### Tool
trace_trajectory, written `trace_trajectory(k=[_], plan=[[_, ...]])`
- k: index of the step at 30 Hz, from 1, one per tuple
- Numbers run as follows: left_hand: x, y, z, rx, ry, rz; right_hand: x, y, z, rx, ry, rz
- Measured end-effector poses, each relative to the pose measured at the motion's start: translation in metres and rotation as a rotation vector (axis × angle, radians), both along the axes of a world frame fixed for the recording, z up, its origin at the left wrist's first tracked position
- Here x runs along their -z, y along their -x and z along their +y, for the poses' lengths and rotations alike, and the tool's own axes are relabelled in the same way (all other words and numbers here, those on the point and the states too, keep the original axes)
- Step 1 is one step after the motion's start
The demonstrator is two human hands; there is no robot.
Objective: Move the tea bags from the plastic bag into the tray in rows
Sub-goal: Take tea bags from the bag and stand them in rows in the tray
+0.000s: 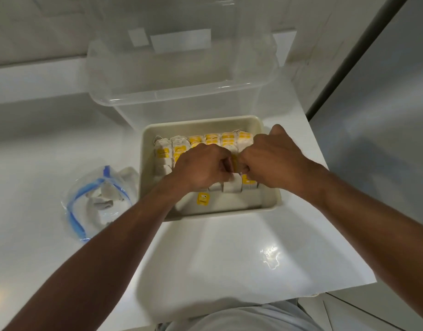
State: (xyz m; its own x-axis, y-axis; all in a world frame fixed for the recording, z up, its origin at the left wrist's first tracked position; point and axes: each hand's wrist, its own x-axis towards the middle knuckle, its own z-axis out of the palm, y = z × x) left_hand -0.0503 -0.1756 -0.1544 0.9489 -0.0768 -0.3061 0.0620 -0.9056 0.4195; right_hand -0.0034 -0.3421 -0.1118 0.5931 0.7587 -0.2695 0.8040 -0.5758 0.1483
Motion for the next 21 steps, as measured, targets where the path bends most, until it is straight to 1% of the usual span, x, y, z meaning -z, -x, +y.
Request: trace_trajectory(k=[2,6,12,14,16,18,21], plan=[[0.002,-0.007,-0.003,-0.027,-0.070,-0.030,0.005,-0.006,0.004,-0.012,0.008,-0.061],[0.007,-0.014,-0.008,-0.077,-0.127,-0.024,0.010,-0.017,0.007,-0.042,0.015,-0.084],[0.010,-0.017,-0.005,-0.137,-0.117,-0.010,0.015,-0.024,0.010,-0.046,0.036,-0.120],[0.011,-0.015,-0.005,-0.142,-0.102,-0.010,0.016,-0.025,0.011,-0.035,0.013,-0.132],[0.012,-0.010,-0.006,-0.147,-0.091,-0.037,0.015,-0.024,0.010,-0.027,-0.026,-0.128],[0.011,-0.003,-0.006,-0.135,-0.124,-0.075,0.012,-0.019,0.007,-0.025,-0.046,-0.137],[0.010,0.010,-0.005,-0.102,-0.200,-0.136,0.010,-0.006,0.003,-0.025,0.001,-0.180]])
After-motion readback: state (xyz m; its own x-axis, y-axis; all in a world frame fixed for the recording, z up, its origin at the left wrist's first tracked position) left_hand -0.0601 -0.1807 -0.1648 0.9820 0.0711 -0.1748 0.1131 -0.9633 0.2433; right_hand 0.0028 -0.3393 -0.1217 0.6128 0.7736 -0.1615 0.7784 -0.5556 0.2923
